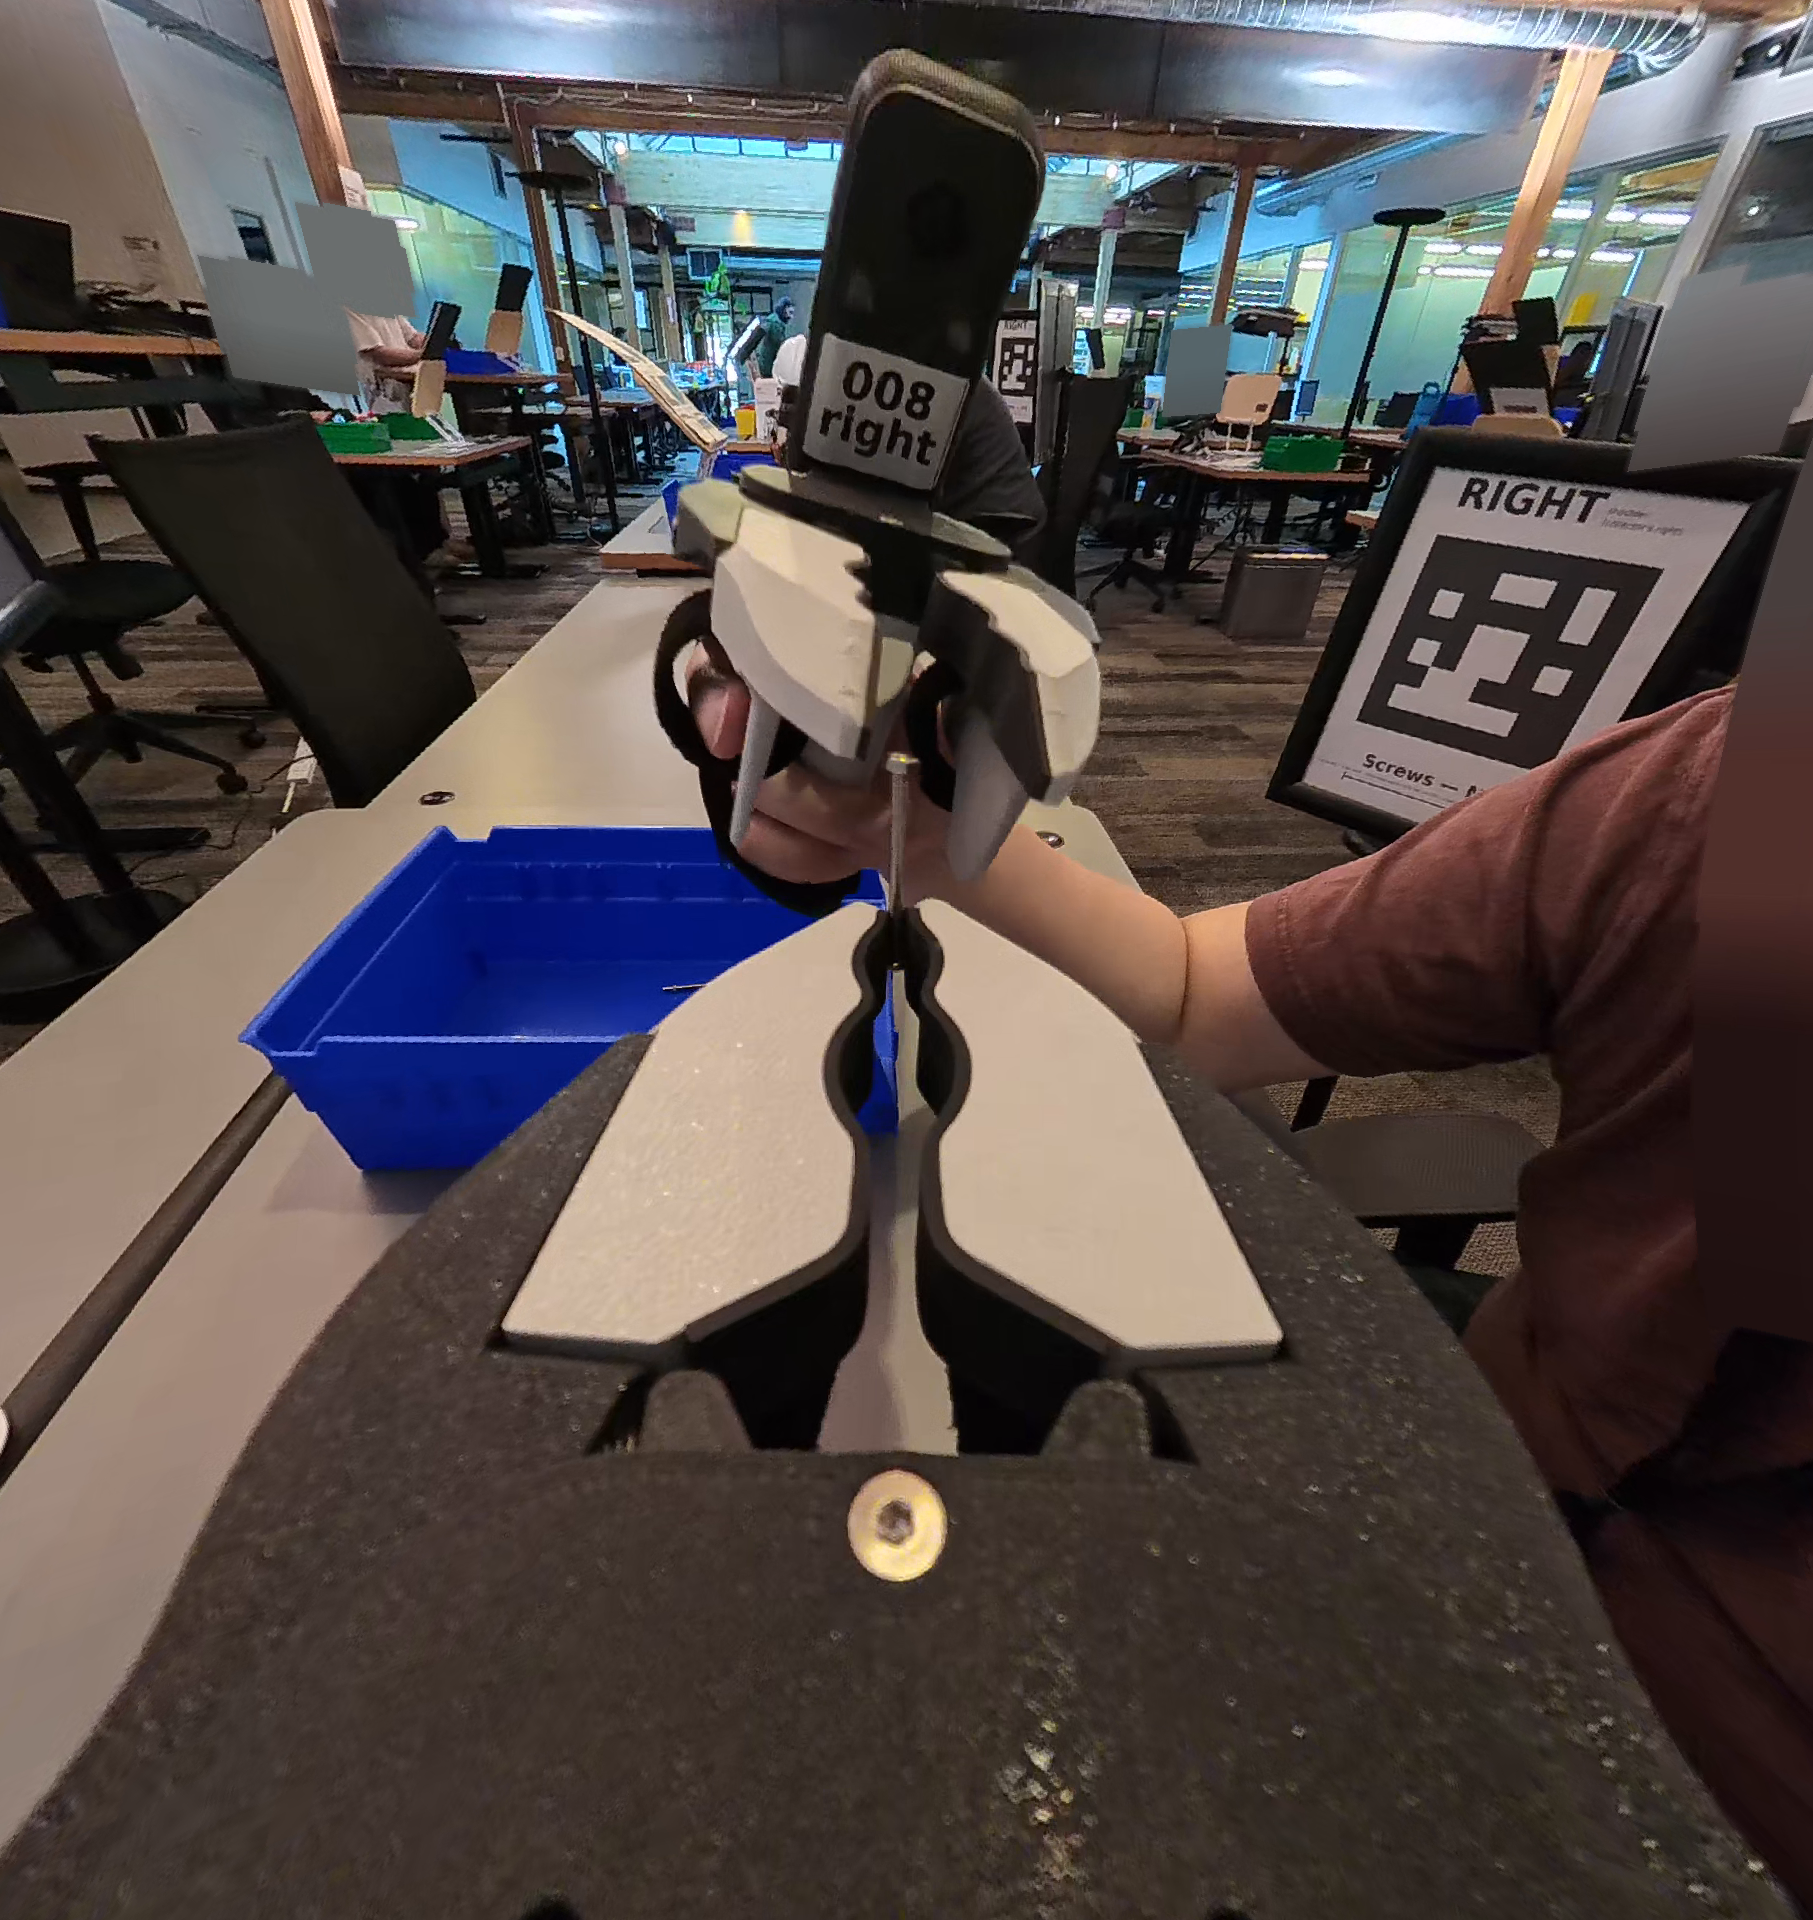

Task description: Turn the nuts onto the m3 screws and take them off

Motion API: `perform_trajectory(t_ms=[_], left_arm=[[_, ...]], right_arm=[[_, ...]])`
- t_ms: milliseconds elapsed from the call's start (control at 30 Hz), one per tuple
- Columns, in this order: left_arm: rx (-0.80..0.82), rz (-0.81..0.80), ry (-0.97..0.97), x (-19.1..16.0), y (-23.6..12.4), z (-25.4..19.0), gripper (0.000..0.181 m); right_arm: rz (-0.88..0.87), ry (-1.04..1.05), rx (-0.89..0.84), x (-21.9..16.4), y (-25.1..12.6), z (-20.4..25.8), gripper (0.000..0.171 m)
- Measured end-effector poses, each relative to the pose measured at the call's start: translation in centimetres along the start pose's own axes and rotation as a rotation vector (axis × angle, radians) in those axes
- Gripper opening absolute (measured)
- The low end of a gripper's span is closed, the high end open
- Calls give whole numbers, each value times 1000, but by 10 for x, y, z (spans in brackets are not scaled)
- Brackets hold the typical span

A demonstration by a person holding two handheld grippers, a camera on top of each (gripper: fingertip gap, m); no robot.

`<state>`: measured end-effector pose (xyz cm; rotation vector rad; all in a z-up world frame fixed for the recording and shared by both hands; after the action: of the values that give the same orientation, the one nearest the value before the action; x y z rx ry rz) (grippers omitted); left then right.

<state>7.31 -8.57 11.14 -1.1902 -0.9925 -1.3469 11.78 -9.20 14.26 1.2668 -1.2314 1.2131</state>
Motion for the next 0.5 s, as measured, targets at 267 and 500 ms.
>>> perform_trajectory(t_ms=[267,500], left_arm=[[-1,1,-4,2,-2,0,2],[-7,0,-3,4,-3,-2,2]], right_arm=[[27,-31,-14,-3,4,2,29],[27,-48,-47,-3,6,-1,28]])
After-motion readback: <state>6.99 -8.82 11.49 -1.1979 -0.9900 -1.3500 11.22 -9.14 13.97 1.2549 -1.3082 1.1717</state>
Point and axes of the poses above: each gripper's, where its closed fingertips meet, y out along the fingers, x out of its top, z = x × y across the jaws, the point moved 3 cm from there along -y, back along the fingers, and after that the axes turned 11 degrees about y, right-handed, at the moved point
